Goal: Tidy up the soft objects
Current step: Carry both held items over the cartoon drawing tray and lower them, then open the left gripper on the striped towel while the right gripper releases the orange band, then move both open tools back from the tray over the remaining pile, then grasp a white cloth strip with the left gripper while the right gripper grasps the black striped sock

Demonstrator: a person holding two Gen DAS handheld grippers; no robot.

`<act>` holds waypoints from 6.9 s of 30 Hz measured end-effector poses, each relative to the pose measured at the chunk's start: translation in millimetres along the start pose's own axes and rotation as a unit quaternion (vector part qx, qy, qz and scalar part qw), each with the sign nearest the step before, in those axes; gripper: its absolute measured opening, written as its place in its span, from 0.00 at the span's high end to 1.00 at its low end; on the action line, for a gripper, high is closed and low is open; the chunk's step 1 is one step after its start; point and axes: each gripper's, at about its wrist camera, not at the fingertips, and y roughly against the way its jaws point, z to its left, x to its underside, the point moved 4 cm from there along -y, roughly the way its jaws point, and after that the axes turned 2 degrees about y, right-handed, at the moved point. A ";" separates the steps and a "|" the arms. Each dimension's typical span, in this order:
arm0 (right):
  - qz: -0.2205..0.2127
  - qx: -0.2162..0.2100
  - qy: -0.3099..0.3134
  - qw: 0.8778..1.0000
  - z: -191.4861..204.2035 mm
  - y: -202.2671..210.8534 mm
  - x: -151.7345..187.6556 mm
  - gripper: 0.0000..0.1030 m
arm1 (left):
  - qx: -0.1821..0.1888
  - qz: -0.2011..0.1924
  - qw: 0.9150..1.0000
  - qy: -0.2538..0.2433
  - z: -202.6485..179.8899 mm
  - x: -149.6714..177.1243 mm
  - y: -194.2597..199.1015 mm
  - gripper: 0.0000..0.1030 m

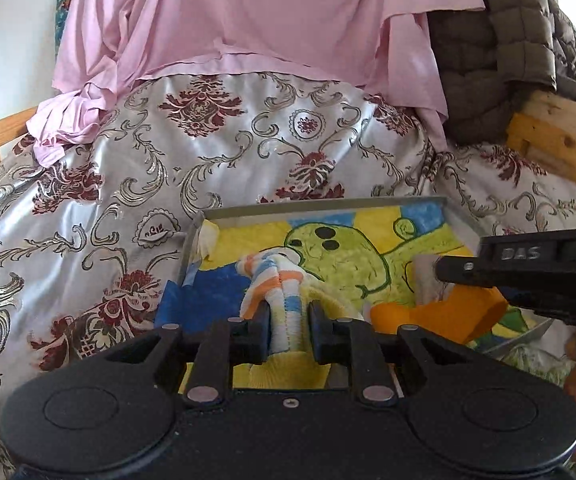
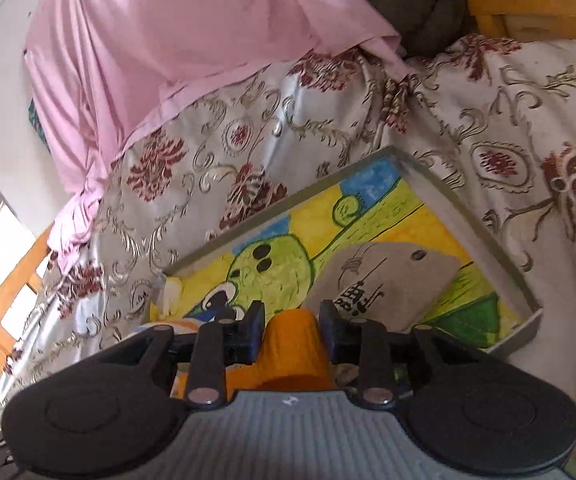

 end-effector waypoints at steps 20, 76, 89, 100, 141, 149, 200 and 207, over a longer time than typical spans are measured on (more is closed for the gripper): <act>0.021 0.003 0.030 0.999 15.6 -17.6 -6.4 0.37 | -0.006 0.028 0.999 0.016 18.0 4.8 -0.4 0.57; -0.111 0.035 0.145 0.983 49.6 298.1 107.6 0.00 | 0.000 -0.096 0.991 0.091 55.1 71.1 282.4 0.01; -0.058 0.068 0.152 0.984 50.3 306.7 146.3 0.00 | 0.021 -0.037 0.996 0.078 61.9 136.3 296.3 0.01; 0.066 0.122 0.152 0.979 39.4 265.4 167.7 0.00 | 0.025 0.046 0.998 0.042 50.0 153.1 279.0 0.01; 0.197 0.113 0.052 0.973 11.0 204.3 182.8 0.00 | 0.195 0.188 0.962 -0.041 24.0 163.0 186.0 0.02; 0.208 0.110 0.054 0.971 12.0 197.1 185.0 0.00 | 0.228 0.206 0.952 0.013 25.5 163.5 181.9 0.12; 0.202 0.018 -0.097 0.974 -5.0 155.3 180.4 0.49 | 0.303 0.221 0.892 0.253 38.5 161.4 139.4 0.64; 0.214 0.006 -0.093 0.972 -1.4 153.5 185.8 0.66 | 0.298 0.243 0.887 0.256 40.7 168.2 131.7 0.66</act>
